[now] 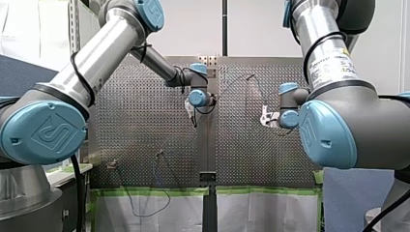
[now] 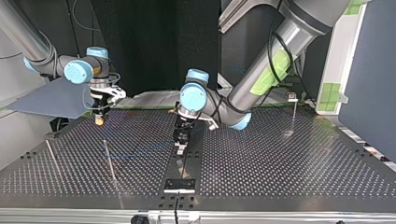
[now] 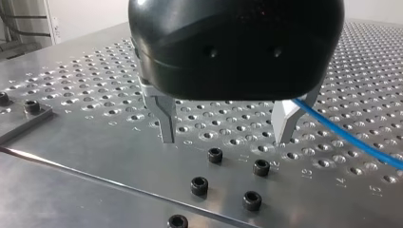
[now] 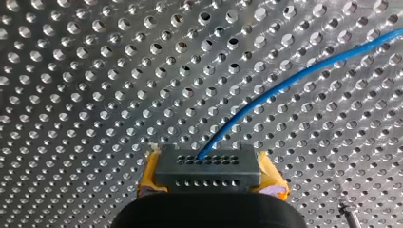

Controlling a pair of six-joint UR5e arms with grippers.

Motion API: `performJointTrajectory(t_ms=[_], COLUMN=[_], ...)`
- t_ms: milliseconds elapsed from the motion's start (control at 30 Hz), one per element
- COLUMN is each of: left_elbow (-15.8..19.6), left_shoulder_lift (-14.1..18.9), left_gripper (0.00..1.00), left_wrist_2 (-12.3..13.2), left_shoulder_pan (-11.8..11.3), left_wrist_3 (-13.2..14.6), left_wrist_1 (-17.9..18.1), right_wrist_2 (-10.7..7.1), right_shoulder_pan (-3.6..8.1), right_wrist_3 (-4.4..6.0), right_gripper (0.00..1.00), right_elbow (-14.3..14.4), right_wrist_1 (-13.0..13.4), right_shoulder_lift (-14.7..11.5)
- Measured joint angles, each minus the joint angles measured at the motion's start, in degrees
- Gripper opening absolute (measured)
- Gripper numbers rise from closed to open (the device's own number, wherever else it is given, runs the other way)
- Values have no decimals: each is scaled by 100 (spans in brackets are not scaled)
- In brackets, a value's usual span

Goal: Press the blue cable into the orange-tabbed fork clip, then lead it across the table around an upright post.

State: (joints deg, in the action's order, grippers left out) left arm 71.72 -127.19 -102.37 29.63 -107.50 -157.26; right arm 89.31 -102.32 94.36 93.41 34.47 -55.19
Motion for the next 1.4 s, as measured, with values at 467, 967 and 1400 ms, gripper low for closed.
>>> performJointTrajectory(t_ms=[467,967,1400], left_elbow=[-3,-2,-2], left_shoulder_lift=[-1,-1,-2], left_gripper=[99,99,99], left_wrist_2=[3,11,19], left_shoulder_pan=[1,1,0], left_wrist_3=[1,8,10], left_wrist_1=[-57,-61,-61], right_wrist_2=[3,60,70], right_shoulder_pan=[12,5,-2], right_wrist_3=[45,12,-26], right_gripper=[0,0,0], right_elbow=[233,253,253], right_wrist_1=[362,539,578], right_shoulder_lift=[76,500,724])
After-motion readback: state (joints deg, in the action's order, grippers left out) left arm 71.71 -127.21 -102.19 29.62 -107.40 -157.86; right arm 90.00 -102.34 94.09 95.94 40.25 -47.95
